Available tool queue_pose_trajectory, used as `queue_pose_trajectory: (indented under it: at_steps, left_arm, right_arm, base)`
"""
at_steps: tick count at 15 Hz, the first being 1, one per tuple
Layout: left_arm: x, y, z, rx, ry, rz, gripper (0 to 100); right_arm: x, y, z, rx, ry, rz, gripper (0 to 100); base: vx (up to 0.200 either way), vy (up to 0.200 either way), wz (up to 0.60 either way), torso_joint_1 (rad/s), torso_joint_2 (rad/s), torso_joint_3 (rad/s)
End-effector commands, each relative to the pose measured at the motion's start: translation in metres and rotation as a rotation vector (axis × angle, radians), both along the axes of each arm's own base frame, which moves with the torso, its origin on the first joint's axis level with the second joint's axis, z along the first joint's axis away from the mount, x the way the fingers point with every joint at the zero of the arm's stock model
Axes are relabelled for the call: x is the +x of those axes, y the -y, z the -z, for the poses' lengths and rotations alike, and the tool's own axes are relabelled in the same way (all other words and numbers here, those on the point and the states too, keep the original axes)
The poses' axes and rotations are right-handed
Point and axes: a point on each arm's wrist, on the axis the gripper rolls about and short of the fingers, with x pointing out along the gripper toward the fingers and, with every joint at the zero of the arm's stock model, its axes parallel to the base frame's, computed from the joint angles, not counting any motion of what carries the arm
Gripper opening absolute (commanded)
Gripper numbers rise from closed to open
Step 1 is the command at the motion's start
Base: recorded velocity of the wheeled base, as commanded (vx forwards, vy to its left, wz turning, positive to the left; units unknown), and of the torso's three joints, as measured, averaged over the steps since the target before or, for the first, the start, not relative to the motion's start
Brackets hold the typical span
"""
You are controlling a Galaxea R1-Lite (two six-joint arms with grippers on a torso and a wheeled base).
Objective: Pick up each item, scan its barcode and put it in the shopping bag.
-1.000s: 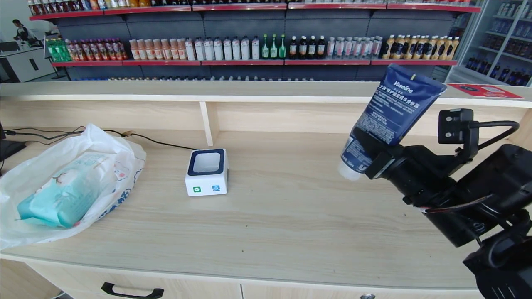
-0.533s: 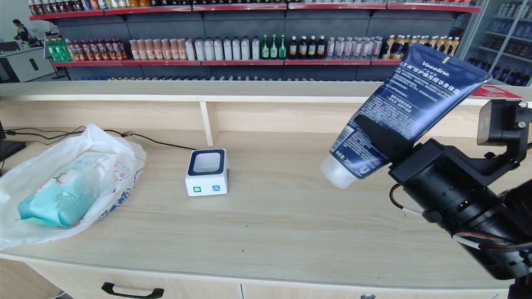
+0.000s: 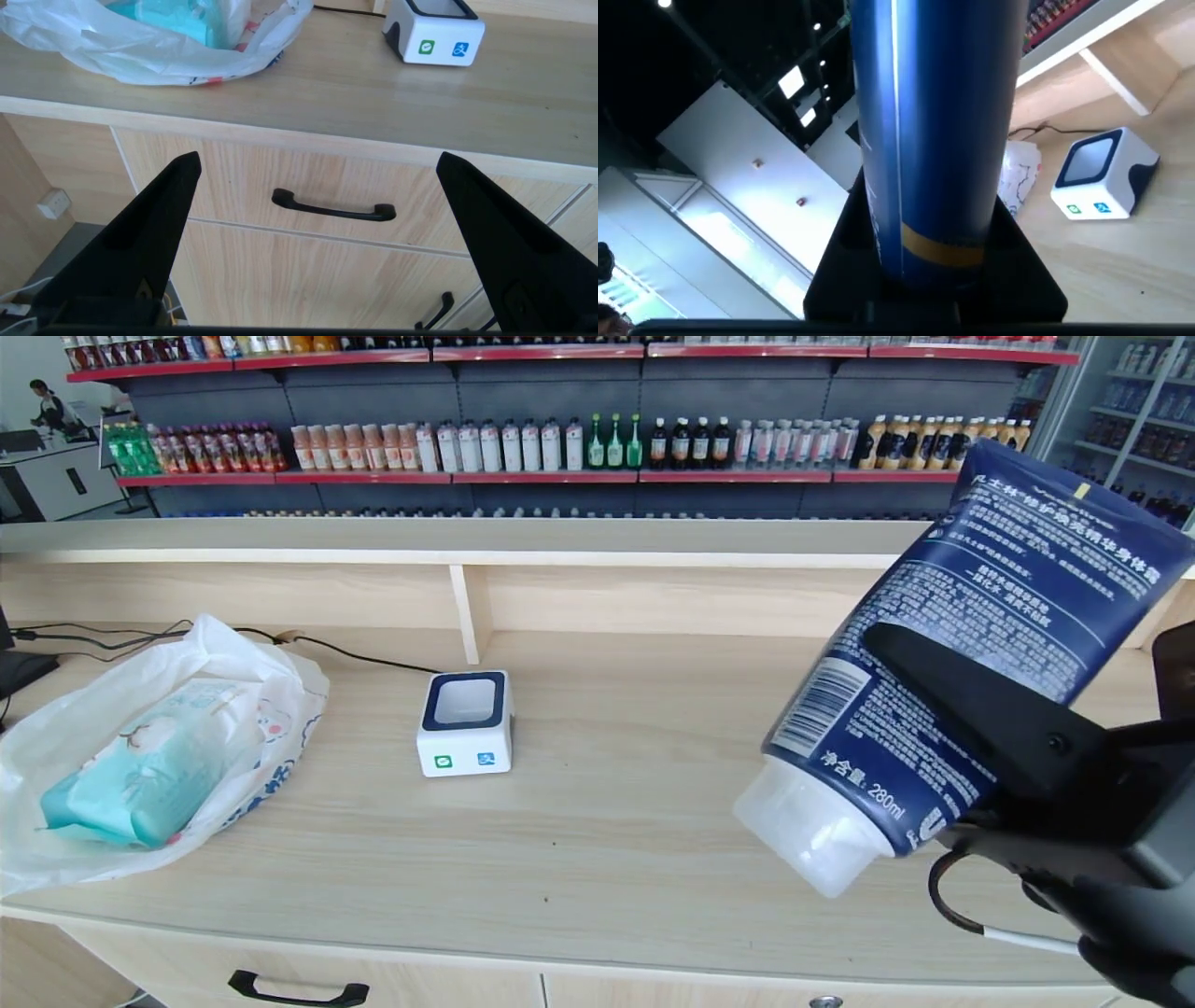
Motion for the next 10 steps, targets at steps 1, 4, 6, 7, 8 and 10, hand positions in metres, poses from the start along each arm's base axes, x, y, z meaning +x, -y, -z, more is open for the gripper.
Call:
queue_pose_trajectory:
  at_steps: [1,4,6,7,8,10]
  left_arm:
    - [0.000,0.000,0.000,0.000,0.001,-0.001,100]
    - [0.000,0.000,0.000,0.000,0.001,-0.001,100]
    - [0.000,0.000,0.000,0.000,0.001,-0.001,100]
    - [0.000,0.000,0.000,0.000,0.001,-0.001,100]
    - [0.000,0.000,0.000,0.000,0.001,-0.001,100]
    - [0.000,0.000,0.000,0.000,0.001,-0.001,100]
  right_arm:
    - [-0.011,-0.001,-0.005,0.039,-0.003,-0.062,0]
    - [-0.023,-0.010,-0.007,0.048,-0.005,-0.146,0]
    - [-0.028,-0.018,-0.009,0.053,-0.006,-0.191,0]
    - [-0.029,-0.019,-0.010,0.060,-0.008,-0.200,0]
    - [-0.030,-0.021,-0.011,0.079,-0.026,-0.222,0]
    - [-0.030,-0.021,-0.012,0.096,-0.044,-0.235,0]
  base:
    - [0.000,0.000,0.00,0.000,0.00,0.000]
    - [0.000,0.000,0.00,0.000,0.00,0.000]
    - [0.000,0.000,0.00,0.000,0.00,0.000]
    - [0.000,0.000,0.00,0.000,0.00,0.000]
    - [0.000,0.000,0.00,0.000,0.00,0.000]
    - [0.000,0.000,0.00,0.000,0.00,0.000]
